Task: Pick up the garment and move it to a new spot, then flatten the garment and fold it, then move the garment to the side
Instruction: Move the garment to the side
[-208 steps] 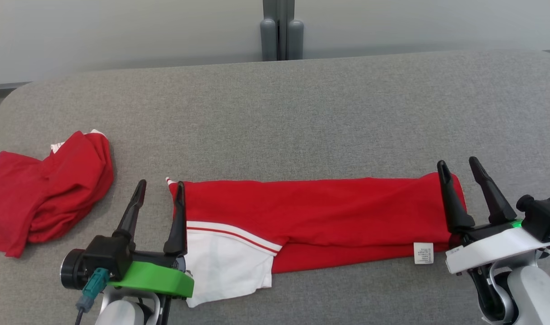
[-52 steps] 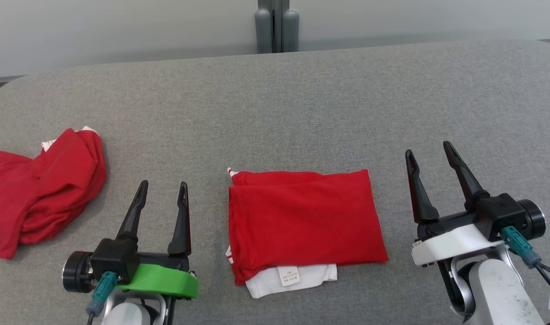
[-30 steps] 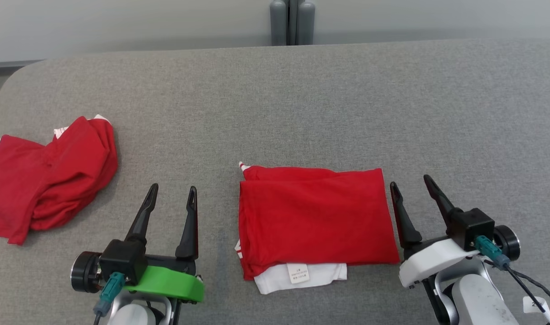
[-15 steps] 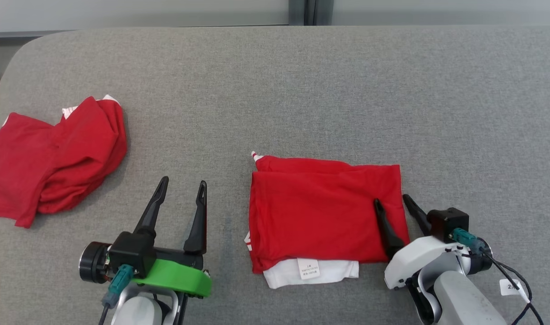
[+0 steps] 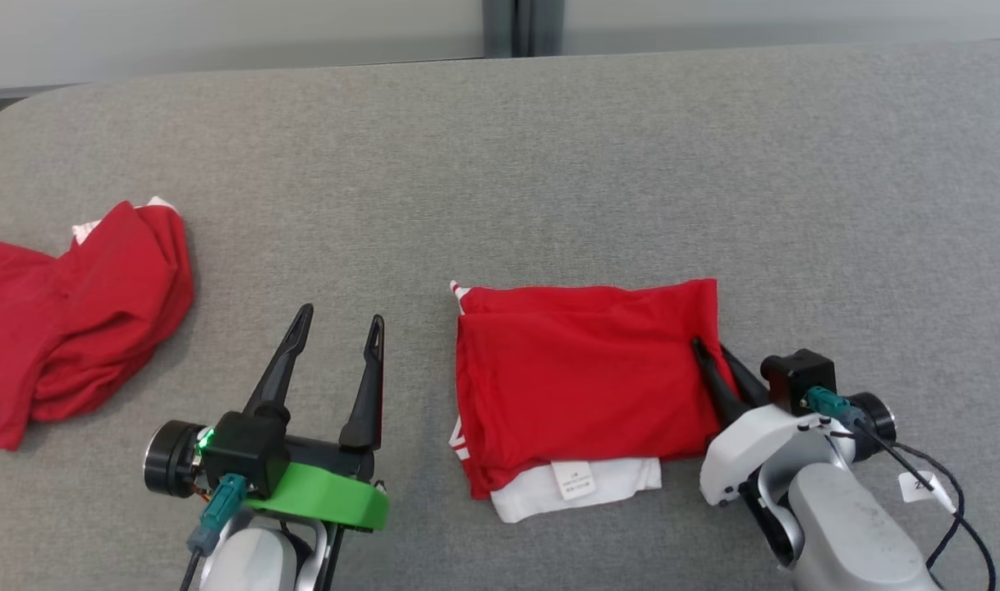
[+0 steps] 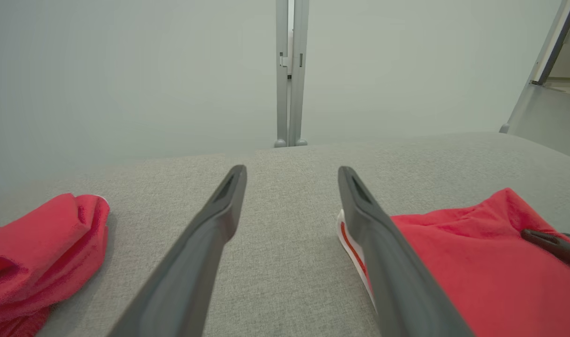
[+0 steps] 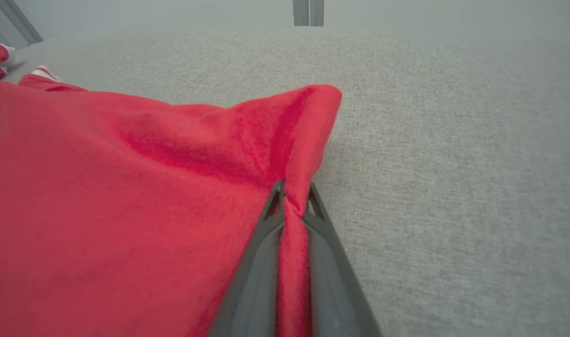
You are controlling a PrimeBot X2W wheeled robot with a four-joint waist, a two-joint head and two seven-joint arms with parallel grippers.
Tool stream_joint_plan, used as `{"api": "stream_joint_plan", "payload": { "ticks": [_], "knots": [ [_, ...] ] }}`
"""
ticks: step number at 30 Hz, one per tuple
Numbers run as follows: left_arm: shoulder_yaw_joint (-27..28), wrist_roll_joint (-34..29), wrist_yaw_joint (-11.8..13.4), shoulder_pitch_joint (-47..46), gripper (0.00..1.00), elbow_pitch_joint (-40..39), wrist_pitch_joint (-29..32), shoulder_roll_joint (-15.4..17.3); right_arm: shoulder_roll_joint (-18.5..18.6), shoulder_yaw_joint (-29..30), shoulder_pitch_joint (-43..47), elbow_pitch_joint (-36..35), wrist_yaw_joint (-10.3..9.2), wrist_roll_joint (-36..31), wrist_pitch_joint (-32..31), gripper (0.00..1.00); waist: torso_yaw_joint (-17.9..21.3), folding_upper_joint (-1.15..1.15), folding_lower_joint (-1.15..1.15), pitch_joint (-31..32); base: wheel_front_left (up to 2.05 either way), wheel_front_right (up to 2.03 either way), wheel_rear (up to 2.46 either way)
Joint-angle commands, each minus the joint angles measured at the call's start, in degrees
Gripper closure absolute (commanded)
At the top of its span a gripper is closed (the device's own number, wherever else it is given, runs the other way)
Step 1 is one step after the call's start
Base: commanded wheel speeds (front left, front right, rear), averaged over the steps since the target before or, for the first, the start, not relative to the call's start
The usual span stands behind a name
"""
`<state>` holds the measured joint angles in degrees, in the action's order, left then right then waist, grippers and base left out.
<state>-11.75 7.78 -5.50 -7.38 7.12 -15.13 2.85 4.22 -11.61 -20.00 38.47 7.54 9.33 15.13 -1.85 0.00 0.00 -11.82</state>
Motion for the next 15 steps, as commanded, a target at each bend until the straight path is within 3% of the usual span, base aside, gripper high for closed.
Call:
{"api": "stream_joint_plan", "payload": {
  "ticks": [1, 7, 15],
  "knots": [
    [0.0, -0.6, -0.3, -1.5, 0.00, -0.5, 0.0, 0.1, 1.6, -0.4, -1.4, -0.5, -0.10, -1.1, 0.0, 1.00, 2.7, 0.00, 0.00, -0.7, 0.00, 0.00, 0.00],
    [-1.3, -3.6, -1.3, -4.5, 0.00, -1.6, 0.0, 0.9, 7.9, -3.2, -7.3, -1.2, -0.10, -3.0, 0.0, 1.00, 8.3, 0.00, 0.00, -4.9, 0.00, 0.00, 0.00],
    [-5.1, -5.3, -2.0, -13.1, 0.00, -3.9, 0.0, 3.7, 16.1, -5.6, -17.4, -0.5, -0.10, -2.2, 0.0, 1.00, 15.2, 0.00, 0.00, -15.4, 0.00, 0.00, 0.00]
  ]
}}
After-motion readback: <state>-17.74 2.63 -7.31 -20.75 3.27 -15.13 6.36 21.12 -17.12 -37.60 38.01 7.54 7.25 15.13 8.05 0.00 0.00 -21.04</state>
